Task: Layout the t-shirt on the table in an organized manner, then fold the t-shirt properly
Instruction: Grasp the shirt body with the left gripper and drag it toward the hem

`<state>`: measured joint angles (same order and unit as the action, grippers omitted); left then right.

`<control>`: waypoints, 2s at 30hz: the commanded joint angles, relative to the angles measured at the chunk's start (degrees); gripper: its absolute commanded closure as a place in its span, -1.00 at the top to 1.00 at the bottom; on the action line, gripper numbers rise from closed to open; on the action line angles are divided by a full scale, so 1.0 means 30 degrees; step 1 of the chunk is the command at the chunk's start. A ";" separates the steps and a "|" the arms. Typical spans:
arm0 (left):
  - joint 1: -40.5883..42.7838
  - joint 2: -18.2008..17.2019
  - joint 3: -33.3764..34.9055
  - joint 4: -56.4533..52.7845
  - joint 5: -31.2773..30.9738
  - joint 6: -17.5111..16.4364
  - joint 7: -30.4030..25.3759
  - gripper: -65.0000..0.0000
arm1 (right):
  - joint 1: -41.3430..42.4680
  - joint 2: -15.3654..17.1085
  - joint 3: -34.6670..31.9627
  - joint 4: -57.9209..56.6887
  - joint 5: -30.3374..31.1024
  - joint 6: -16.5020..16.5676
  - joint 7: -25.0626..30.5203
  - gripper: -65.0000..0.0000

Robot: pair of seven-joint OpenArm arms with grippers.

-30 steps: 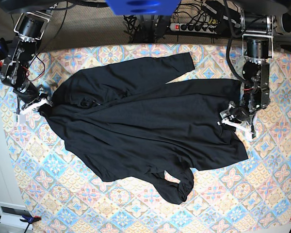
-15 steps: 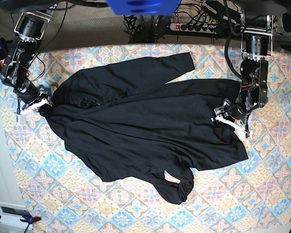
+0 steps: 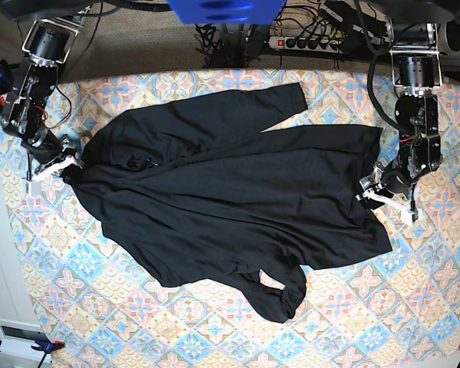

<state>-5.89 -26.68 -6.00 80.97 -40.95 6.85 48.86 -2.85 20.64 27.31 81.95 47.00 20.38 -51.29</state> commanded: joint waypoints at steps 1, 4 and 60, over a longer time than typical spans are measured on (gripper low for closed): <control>-0.0513 -0.0002 -0.0095 0.0014 -0.0109 -0.0072 -0.0184 0.05 | 0.0262 0.0401 0.0113 0.0272 0.0376 0.0107 0.0378 -1.00; -0.1099 0.0731 -0.0066 -0.0807 0.0038 -0.0072 -0.0184 0.05 | 0.0262 0.0401 0.0113 0.0272 0.0376 0.0107 0.0349 -1.00; -1.1062 0.2050 -0.1912 -0.6257 0.5576 0.0016 -0.4404 -0.86 | 0.0291 0.0401 0.0142 0.0302 0.0318 0.0049 0.0436 -1.00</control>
<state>-36.71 -19.35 -11.57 60.95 -24.67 6.74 37.54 -2.81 20.49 27.31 81.76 47.81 20.75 -51.29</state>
